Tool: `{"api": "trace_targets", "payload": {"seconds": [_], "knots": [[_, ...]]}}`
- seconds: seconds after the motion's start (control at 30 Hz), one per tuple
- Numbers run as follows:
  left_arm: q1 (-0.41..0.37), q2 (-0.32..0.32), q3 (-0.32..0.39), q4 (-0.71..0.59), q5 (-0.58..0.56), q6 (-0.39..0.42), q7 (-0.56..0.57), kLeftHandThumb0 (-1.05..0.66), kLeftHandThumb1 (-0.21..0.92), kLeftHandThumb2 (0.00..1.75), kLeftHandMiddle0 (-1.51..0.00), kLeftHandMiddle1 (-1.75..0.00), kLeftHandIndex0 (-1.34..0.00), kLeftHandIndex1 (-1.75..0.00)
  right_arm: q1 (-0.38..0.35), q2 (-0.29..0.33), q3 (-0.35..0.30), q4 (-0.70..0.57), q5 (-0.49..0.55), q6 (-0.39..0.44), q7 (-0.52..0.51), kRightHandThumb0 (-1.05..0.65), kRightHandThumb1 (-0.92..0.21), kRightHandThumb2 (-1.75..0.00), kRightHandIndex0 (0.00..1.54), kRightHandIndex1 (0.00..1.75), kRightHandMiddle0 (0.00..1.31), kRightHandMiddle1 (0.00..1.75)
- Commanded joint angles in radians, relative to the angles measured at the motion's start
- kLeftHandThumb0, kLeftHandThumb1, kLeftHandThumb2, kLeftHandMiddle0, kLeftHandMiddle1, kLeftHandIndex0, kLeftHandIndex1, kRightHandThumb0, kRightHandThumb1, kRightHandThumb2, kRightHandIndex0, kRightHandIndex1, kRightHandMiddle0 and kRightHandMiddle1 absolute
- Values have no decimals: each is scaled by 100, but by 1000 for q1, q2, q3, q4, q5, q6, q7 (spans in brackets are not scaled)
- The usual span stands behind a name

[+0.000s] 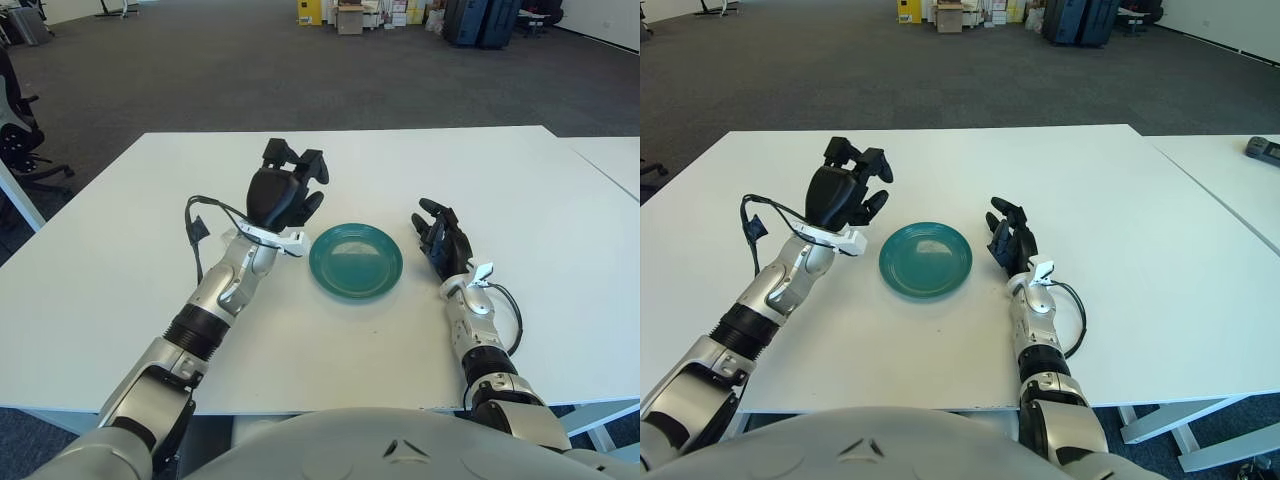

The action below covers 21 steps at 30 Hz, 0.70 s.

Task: Put the bottle into the plate.

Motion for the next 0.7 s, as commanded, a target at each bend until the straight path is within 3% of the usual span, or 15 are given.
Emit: {"api": "trace_targets", "payload": {"seconds": [0.0,0.07,0.1,0.13,0.17,0.2,0.27,0.4,0.5,0.67], "knots": [[-28,36,31,51,9,3,2,-43,45,114,-101,-175,-50,-175,23,6,0,42,11,23,10,-86,-92,-99,38,1,3,90],[-24,41,29,59,44,44,-5,-40,67,77,-63,-175,-43,-166,23,5,1,44,10,22,15,-86,-92,-99,39,2,3,90],[-21,46,21,53,87,97,-26,-48,72,69,-53,-162,-36,-159,23,4,1,45,9,22,17,-86,-92,-99,39,2,3,90],[-19,49,15,48,117,133,-41,-64,79,60,-38,-120,-23,-136,23,3,2,46,8,22,19,-86,-92,-99,39,2,2,90],[-17,50,6,41,161,183,-58,-75,84,55,-32,-84,-15,-120,23,2,3,47,7,23,22,-86,-92,-99,40,2,2,89],[-16,50,-1,36,189,214,-67,-84,87,55,-25,-57,-9,-96,22,1,3,47,7,23,24,-85,-92,-99,40,2,2,89],[-14,48,-11,33,233,263,-77,-94,89,57,-17,-31,-5,-70,22,0,4,48,6,24,27,-85,-92,-99,41,2,2,89],[-11,46,-25,35,278,328,-95,-102,92,65,-4,-7,-1,-32,23,-2,5,50,3,23,33,-85,-92,-99,42,3,2,89],[-10,44,-30,36,291,360,-113,-104,92,70,-1,-2,0,-16,23,-3,6,50,2,21,36,-85,-92,-98,42,3,2,89],[-2,43,-36,37,301,407,-142,-105,92,77,0,0,0,-3,29,-2,5,46,5,19,43,-85,-92,-98,43,3,2,90]]}}
